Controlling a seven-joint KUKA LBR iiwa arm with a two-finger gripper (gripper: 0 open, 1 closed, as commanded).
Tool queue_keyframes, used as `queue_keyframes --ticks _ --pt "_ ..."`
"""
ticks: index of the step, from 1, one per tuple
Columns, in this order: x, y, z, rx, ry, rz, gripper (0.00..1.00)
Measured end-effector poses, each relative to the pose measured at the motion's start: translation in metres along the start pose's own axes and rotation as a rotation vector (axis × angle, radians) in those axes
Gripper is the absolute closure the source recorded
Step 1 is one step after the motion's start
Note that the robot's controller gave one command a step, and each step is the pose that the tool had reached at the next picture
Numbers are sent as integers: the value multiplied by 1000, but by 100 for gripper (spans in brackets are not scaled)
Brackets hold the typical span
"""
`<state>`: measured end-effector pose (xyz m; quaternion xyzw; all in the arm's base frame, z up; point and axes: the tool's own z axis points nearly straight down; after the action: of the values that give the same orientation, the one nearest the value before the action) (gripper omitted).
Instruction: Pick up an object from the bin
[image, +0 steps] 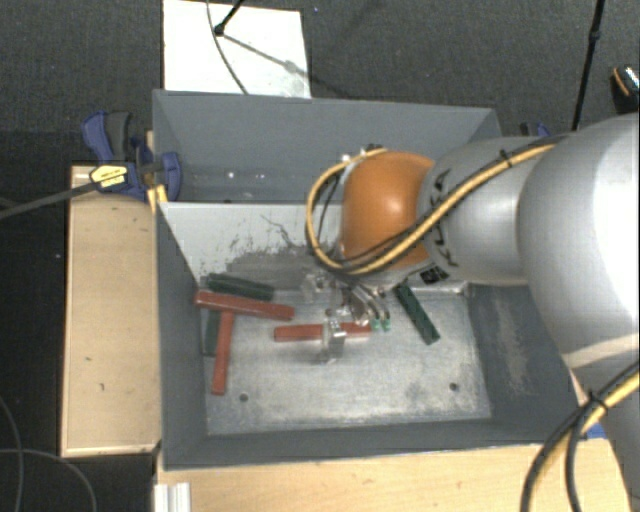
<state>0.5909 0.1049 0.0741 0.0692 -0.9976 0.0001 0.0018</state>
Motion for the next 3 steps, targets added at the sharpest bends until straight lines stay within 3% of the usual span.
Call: queue_keyframes --ticks 1,2,3 --pt "-1 1 -5 -1 -6 5 100" --pt "29 31 -22 -2 -3 154 100" --pt "51 -63 -254 0 -17 207 100"
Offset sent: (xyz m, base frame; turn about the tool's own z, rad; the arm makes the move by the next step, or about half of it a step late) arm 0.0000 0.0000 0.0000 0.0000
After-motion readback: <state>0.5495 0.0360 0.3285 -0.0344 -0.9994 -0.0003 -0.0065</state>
